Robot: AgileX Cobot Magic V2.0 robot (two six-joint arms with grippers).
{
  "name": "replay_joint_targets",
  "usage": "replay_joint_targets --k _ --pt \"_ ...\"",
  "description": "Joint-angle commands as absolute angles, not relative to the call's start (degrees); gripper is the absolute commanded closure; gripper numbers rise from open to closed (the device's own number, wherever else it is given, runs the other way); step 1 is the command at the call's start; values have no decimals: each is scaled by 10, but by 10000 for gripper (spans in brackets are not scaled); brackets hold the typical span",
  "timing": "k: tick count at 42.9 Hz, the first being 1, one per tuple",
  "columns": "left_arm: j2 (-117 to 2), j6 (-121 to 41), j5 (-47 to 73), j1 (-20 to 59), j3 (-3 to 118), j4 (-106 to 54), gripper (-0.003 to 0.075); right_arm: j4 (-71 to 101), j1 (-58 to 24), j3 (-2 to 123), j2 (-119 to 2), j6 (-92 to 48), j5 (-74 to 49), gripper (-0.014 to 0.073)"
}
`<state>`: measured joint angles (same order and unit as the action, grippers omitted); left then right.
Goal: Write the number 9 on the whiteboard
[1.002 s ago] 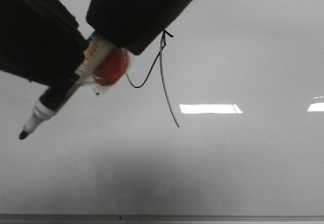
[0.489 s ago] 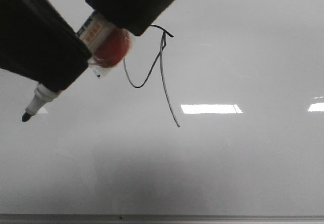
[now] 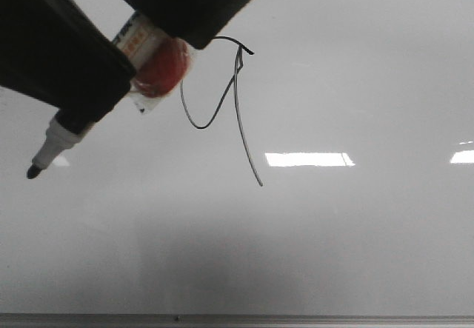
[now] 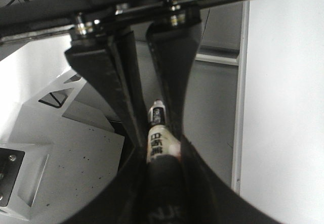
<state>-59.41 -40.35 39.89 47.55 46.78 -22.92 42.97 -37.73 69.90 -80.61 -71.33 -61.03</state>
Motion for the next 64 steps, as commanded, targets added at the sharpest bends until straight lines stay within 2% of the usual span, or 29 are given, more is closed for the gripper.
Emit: replay_joint_targets --k 1,6,9,16,24,37,40,47,55,64 --pt "-587 -402 367 480 487 -249 739 490 -378 718 -785 -706 -591 337" --pt "-587 -402 368 480 487 -249 739 519 -378 718 -781 -686 -591 75" --pt "-587 -402 372 480 487 -249 739 532 -378 718 -773 -686 -587 -6" --pt "-587 -401 370 478 487 -243 739 529 -358 715 -729 -672 -551 -14" --pt "-587 -353 357 420 487 -227 739 519 -291 668 -642 -640 -528 66" --pt "-587 -293 319 201 485 -221 739 519 -178 444 -414 -595 -396 188" --pt "-587 -292 302 157 477 -221 739 519 -166 386 -359 -578 -365 246" --pt "-594 -292 246 74 443 -225 739 519 -160 268 -249 -558 -335 459" --pt "-629 -292 185 44 408 -225 739 520 -160 200 -173 -558 -330 669" --pt "-712 -292 87 45 404 -271 739 525 -160 199 -164 -558 -320 662"
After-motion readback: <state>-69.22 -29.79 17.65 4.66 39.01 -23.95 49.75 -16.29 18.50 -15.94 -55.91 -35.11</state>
